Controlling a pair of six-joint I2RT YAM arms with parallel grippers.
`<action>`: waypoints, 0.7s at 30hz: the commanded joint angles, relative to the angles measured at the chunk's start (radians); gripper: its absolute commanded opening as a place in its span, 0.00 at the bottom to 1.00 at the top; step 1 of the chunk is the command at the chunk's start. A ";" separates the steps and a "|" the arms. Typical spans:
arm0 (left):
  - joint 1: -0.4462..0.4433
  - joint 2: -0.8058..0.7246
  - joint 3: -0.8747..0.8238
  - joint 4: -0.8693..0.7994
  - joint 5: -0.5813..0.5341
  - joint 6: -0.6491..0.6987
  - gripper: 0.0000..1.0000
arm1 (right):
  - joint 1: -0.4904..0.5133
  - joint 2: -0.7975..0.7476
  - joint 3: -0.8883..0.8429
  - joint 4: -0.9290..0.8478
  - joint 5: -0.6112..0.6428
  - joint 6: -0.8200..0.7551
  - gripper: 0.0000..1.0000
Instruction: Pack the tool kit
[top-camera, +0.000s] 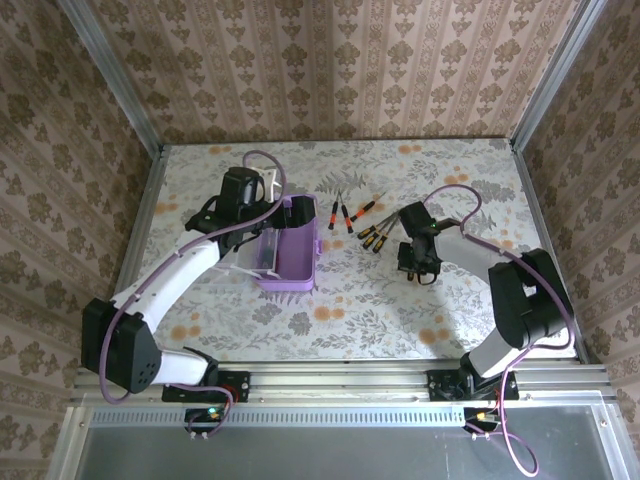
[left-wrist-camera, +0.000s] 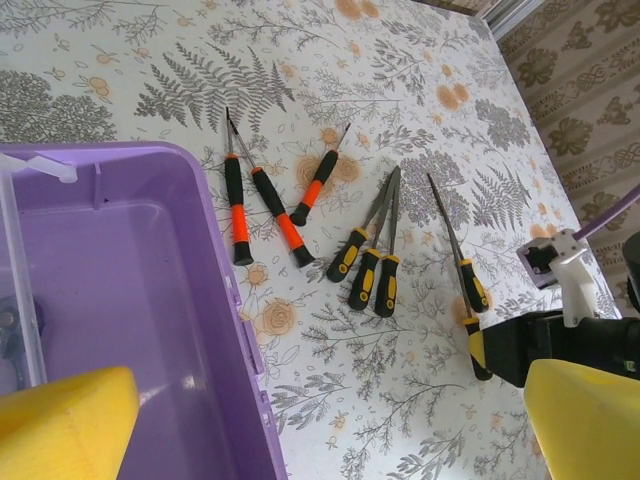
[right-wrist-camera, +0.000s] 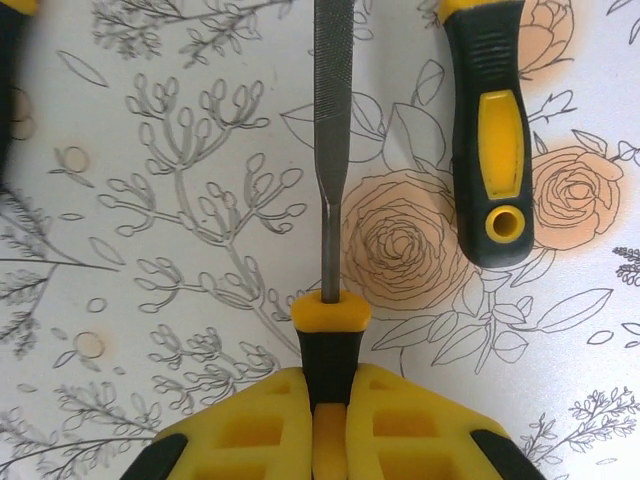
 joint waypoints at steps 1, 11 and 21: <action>0.011 -0.031 0.032 -0.022 -0.018 0.032 1.00 | 0.017 -0.048 0.035 -0.027 0.003 0.009 0.07; 0.027 -0.060 0.032 -0.030 -0.047 0.045 1.00 | 0.076 -0.064 0.144 -0.046 -0.027 0.043 0.07; 0.199 -0.102 0.035 -0.041 -0.088 0.048 1.00 | 0.247 0.044 0.353 -0.027 -0.043 0.086 0.06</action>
